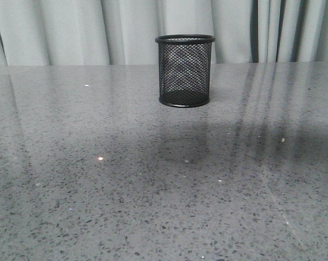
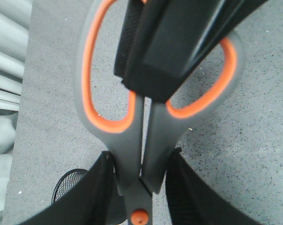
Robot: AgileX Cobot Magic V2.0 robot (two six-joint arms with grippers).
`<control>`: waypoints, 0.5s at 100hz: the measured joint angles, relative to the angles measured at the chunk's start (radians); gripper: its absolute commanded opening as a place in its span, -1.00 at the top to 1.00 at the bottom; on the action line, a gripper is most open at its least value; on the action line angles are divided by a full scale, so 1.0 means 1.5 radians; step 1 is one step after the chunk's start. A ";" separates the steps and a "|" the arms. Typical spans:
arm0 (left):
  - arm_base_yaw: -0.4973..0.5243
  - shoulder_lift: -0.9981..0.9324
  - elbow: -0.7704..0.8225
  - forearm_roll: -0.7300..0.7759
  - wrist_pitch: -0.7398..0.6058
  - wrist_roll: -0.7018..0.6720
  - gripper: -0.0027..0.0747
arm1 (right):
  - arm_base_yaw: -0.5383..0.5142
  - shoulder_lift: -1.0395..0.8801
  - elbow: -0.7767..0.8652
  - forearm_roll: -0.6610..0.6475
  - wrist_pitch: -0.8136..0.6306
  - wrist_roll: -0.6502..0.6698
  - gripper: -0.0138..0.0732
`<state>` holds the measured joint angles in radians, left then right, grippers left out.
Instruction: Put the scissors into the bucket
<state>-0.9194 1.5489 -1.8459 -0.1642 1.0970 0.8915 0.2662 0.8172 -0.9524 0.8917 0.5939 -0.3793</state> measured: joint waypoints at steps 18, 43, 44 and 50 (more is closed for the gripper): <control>0.000 -0.001 0.000 -0.024 -0.007 0.000 -0.44 | 0.000 0.000 0.000 -0.007 0.001 -0.010 0.85; 0.085 -0.044 0.000 -0.028 -0.008 -0.075 -0.26 | 0.000 0.009 -0.017 -0.076 -0.002 -0.021 0.81; 0.096 -0.045 0.000 -0.028 -0.008 -0.080 -0.26 | 0.000 0.011 -0.017 -0.076 -0.002 -0.021 0.81; 0.141 -0.062 0.000 -0.030 -0.008 -0.121 -0.26 | 0.000 0.023 -0.037 -0.108 -0.002 -0.021 0.81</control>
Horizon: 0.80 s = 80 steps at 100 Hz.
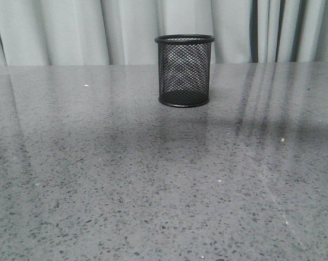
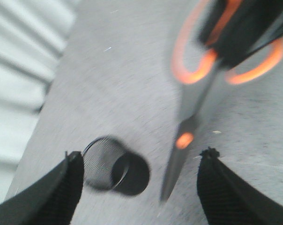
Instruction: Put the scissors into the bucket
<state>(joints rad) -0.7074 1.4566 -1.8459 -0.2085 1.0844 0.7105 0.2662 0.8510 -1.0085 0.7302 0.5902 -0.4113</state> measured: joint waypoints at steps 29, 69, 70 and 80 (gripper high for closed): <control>0.245 -0.074 -0.001 0.000 0.029 -0.068 -0.25 | 0.000 0.132 -0.154 -0.164 0.047 0.000 0.81; 0.425 -0.122 -0.003 0.000 0.055 -0.109 -0.25 | 0.000 0.418 -0.423 -0.276 0.179 -0.002 0.81; 0.426 -0.122 -0.003 0.000 0.055 -0.109 -0.25 | 0.000 0.423 -0.433 -0.277 0.182 -0.002 0.81; 0.428 -0.122 -0.003 0.000 0.058 -0.110 -0.25 | 0.000 0.494 -0.501 -0.284 0.234 -0.003 0.81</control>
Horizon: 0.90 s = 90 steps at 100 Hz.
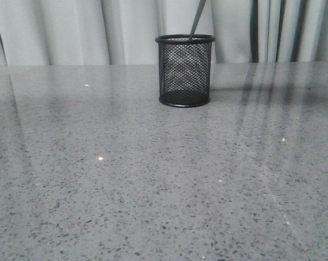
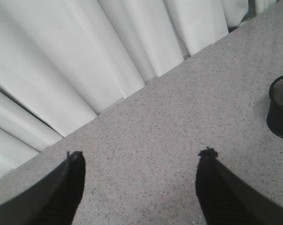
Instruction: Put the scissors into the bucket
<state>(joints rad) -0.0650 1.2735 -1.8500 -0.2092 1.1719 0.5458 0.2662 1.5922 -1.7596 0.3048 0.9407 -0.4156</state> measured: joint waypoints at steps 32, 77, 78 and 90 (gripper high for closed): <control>0.000 0.000 0.000 -0.005 0.003 0.000 -0.25 | 0.000 0.126 -0.115 -0.004 0.076 0.000 0.81; 0.000 0.000 0.000 -0.015 0.004 0.000 -0.25 | 0.000 0.153 -0.117 -0.004 0.092 -0.001 0.35; 0.000 0.000 0.000 -0.015 0.004 0.000 -0.25 | 0.000 0.153 -0.117 -0.004 0.094 -0.001 0.29; 0.000 0.000 0.000 -0.017 0.004 0.000 -0.25 | 0.000 0.153 -0.118 -0.004 0.098 -0.001 -0.11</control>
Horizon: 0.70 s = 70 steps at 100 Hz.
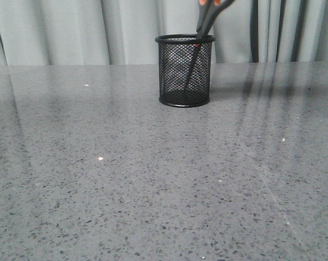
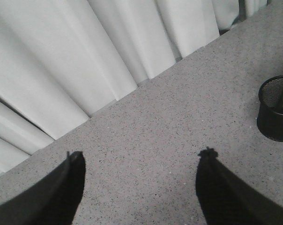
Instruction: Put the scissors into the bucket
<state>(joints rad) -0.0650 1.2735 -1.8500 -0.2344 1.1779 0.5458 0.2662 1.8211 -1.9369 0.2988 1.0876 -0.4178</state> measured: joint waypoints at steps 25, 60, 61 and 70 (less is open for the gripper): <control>0.000 0.000 0.000 0.000 0.000 0.000 -0.25 | -0.003 -0.003 -0.016 0.000 0.025 0.000 -0.15; 0.000 0.000 0.000 -0.013 0.000 -0.001 0.87 | -0.039 -0.101 -0.050 0.000 0.054 0.041 0.81; 0.000 0.000 0.000 -0.016 0.000 -0.001 0.91 | -0.039 -0.104 -0.048 0.000 0.054 0.042 0.81; 0.000 0.000 0.000 -0.043 0.000 -0.001 0.98 | -0.039 -0.147 -0.019 0.008 0.041 0.045 0.81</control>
<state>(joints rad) -0.0650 1.2735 -1.8500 -0.2995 1.1779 0.5449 0.2085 1.6001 -1.9649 0.3105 1.1486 -0.3500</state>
